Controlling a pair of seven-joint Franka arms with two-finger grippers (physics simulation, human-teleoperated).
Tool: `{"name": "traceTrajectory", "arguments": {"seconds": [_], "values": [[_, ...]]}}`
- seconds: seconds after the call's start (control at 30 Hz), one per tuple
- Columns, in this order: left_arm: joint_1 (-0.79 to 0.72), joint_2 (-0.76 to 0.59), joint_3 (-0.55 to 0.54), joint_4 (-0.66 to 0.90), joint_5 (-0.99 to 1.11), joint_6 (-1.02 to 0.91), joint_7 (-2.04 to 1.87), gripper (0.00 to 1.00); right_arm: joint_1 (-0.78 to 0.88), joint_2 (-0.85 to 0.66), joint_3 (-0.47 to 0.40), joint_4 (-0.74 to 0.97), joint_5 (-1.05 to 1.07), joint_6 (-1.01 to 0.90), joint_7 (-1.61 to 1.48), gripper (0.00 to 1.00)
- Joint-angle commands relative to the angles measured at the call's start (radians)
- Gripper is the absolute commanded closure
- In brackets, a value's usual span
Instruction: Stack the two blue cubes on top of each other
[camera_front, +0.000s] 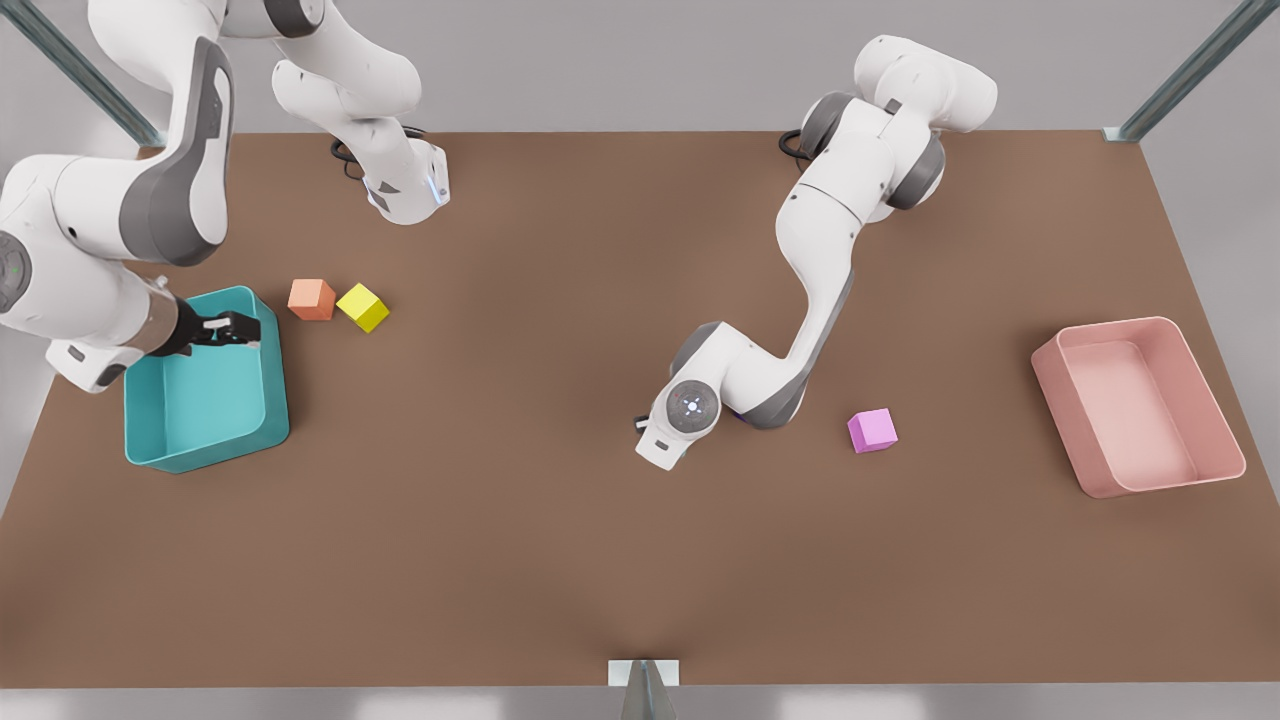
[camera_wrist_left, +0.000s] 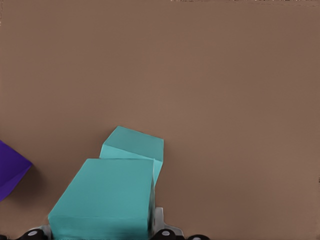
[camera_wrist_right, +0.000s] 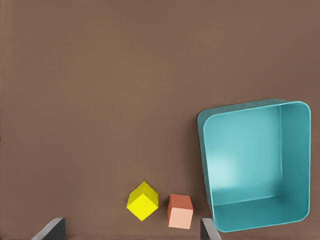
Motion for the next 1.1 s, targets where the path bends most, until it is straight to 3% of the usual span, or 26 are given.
{"name": "traceTrajectory", "arguments": {"seconds": [0.0,0.23,0.53,0.6,0.63,0.67,0.73,0.77,0.8,0.83,0.9,1.07], "values": [[0.000,0.000,0.000,0.001,-0.003,0.012,-0.151,0.00,-0.002,0.000,-0.002,-0.001,0.018,0.000,-0.010,0.00],[0.000,-0.016,-0.003,0.001,-0.006,-0.010,-0.171,0.00,-0.002,0.008,-0.002,-0.002,0.015,0.002,-0.010,0.00],[0.009,-0.123,-0.006,0.007,-0.005,-0.208,-0.164,0.00,-0.001,-0.003,0.000,0.006,0.012,0.003,-0.010,0.00],[0.044,-0.206,-0.005,0.016,-0.003,-0.298,-0.111,0.01,-0.001,-0.010,0.000,0.007,0.011,0.003,-0.008,0.00],[0.106,-0.301,0.000,0.022,0.005,-0.431,0.065,0.01,-0.001,-0.017,0.000,0.009,0.006,0.003,-0.010,0.00],[0.259,-0.395,-0.002,0.022,0.009,-0.553,0.364,0.01,-0.001,-0.020,0.001,0.009,0.006,0.003,-0.010,0.00],[0.371,-0.444,0.001,0.022,0.247,-0.610,0.772,0.00,0.001,-0.024,0.003,0.007,0.003,0.011,-0.008,0.00],[0.416,-0.508,0.001,0.008,0.252,-0.619,0.866,0.00,0.001,-0.024,0.003,0.007,0.005,0.011,-0.010,0.00],[0.463,-0.672,-0.005,-0.241,0.281,-0.466,0.972,0.00,0.001,-0.024,0.001,0.006,0.005,0.011,-0.010,0.00],[0.442,-0.774,0.008,-0.378,0.267,-0.447,0.966,0.00,0.001,-0.024,0.000,0.004,0.005,0.011,-0.010,0.00],[0.443,-0.738,0.044,-0.194,0.207,-0.640,0.966,0.00,0.001,-0.024,0.000,0.006,0.005,0.011,-0.010,0.00],[0.442,-0.726,0.044,-0.194,0.203,-0.640,0.966,0.00,0.001,-0.023,0.000,0.004,0.006,0.011,-0.010,0.00]]}}
